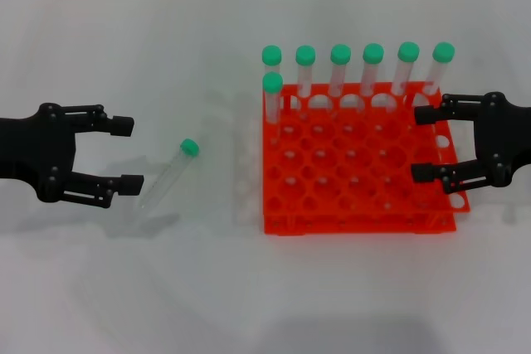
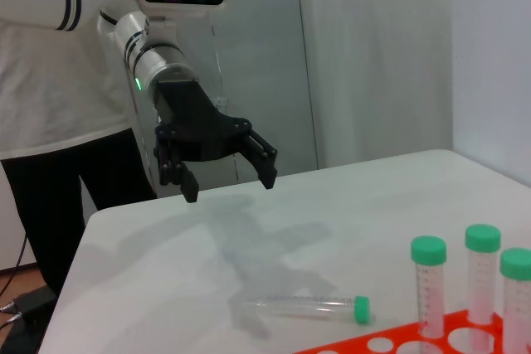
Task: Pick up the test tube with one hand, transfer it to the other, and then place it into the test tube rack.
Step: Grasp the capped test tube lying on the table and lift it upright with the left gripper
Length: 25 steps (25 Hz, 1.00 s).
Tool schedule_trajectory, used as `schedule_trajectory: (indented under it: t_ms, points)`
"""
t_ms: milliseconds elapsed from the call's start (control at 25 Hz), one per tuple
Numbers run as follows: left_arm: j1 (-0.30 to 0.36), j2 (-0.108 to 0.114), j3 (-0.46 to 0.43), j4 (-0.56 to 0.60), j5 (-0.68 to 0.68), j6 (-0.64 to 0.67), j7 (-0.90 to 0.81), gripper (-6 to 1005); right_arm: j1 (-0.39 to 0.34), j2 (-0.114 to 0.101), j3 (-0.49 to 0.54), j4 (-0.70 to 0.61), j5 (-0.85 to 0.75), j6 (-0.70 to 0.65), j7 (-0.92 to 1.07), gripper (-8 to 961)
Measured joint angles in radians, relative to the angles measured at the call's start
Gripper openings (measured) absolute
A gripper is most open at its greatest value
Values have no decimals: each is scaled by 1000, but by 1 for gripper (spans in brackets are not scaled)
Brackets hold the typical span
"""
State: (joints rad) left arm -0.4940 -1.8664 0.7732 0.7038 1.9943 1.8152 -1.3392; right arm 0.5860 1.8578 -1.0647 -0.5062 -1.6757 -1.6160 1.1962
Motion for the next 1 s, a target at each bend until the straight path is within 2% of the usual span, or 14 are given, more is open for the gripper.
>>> schedule_trajectory:
  t_ms: [280, 760, 840, 1000]
  points:
    - [-2, 0, 0, 0, 11, -5, 0, 888, 0, 10, 0, 0, -5, 7, 0, 869]
    - [-9, -3, -1, 9, 12, -7, -36, 887, 0, 11, 11, 0, -4, 8, 0, 869]
    - [-10, -7, 1, 31, 23, -5, -76, 887, -2, 11, 11, -4, -1, 6, -1, 868]
    - [-4, -37, 1, 123, 56, 2, -164, 888, -24, 20, 11, -42, 1, 2, -7, 868]
